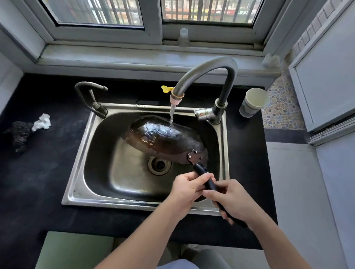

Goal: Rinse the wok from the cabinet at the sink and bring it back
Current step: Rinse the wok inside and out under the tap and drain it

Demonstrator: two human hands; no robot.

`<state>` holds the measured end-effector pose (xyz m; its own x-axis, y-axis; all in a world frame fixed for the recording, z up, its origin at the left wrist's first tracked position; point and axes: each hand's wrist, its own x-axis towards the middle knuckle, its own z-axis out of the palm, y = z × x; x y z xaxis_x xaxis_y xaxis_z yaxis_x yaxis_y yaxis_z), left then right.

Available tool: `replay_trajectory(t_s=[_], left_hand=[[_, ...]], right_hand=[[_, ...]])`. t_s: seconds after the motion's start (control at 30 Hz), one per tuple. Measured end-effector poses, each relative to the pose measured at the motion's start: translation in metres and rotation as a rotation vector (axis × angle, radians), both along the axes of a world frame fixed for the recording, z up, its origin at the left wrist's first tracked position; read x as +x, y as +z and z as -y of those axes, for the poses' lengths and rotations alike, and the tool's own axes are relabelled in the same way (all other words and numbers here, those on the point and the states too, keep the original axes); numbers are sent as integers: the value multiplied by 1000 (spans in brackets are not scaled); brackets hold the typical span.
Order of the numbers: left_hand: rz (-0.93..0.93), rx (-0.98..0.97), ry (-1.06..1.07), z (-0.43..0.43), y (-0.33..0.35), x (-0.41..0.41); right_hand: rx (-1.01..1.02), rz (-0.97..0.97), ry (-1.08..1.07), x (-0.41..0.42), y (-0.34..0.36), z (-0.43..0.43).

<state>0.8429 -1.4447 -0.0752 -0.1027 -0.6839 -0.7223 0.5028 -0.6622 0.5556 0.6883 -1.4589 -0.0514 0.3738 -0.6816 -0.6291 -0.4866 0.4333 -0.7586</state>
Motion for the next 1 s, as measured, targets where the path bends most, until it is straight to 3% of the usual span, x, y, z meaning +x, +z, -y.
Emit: replay_trajectory(t_s=[0.6, 0.87, 1.0], left_hand=[[-53, -8, -139, -92, -23, 84], [-76, -54, -163, -109, -20, 101], [-216, -27, -116, -114, -16, 111]], right_hand=[[-439, -338, -297, 113, -41, -150], [-393, -309, -326, 127, -39, -166], [-265, -187, -320, 133, -28, -170]])
